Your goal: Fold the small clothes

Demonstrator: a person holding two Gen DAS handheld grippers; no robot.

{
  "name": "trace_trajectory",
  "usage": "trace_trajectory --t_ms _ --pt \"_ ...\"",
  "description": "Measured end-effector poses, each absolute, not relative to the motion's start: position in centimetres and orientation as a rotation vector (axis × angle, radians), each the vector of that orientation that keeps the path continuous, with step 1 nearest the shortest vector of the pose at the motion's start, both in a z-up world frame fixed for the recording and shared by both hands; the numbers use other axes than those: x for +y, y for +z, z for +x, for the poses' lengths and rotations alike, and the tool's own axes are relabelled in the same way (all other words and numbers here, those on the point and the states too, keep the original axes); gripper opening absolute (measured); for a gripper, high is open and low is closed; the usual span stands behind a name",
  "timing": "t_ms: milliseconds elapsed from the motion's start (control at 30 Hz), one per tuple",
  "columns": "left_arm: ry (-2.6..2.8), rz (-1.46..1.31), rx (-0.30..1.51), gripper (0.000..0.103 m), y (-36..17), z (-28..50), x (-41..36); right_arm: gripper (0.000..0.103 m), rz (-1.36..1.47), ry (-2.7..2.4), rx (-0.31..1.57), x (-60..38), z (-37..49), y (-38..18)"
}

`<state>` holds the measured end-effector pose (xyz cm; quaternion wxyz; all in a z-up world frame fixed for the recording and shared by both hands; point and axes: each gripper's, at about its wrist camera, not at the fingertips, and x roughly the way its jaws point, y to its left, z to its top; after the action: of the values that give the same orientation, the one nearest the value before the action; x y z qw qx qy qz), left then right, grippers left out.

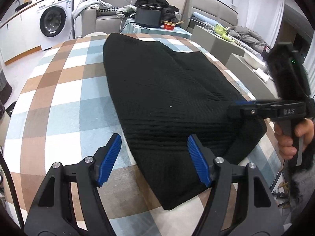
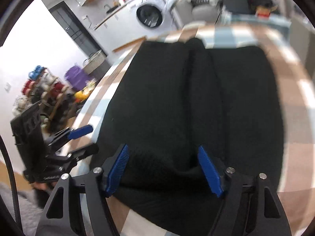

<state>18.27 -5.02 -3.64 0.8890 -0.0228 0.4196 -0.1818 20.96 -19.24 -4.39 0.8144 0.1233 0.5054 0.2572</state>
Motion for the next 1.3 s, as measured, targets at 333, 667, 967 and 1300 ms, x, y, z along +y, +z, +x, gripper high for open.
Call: trace_trajectory --t_ms 333,667,967,1300 --pt "-0.332 -0.094 0.803 0.067 -1.3 18.8 -2.2 0.006 0.317 0.592 1.003 -17.6 17.6 1.5" --pt "-0.390 -0.052 0.876 0.068 -3.5 18.5 -4.3 0.022 0.411 0.401 1.150 -19.0 15.3 -4.8" --pt "-0.430 0.003 0.958 0.068 -6.2 17.8 -6.0 0.042 0.484 0.403 1.033 -20.1 20.7 -3.9" --pt "-0.425 -0.027 0.975 0.068 -6.4 18.7 -5.2 0.038 0.422 0.297 1.030 -19.9 33.8 -4.7"
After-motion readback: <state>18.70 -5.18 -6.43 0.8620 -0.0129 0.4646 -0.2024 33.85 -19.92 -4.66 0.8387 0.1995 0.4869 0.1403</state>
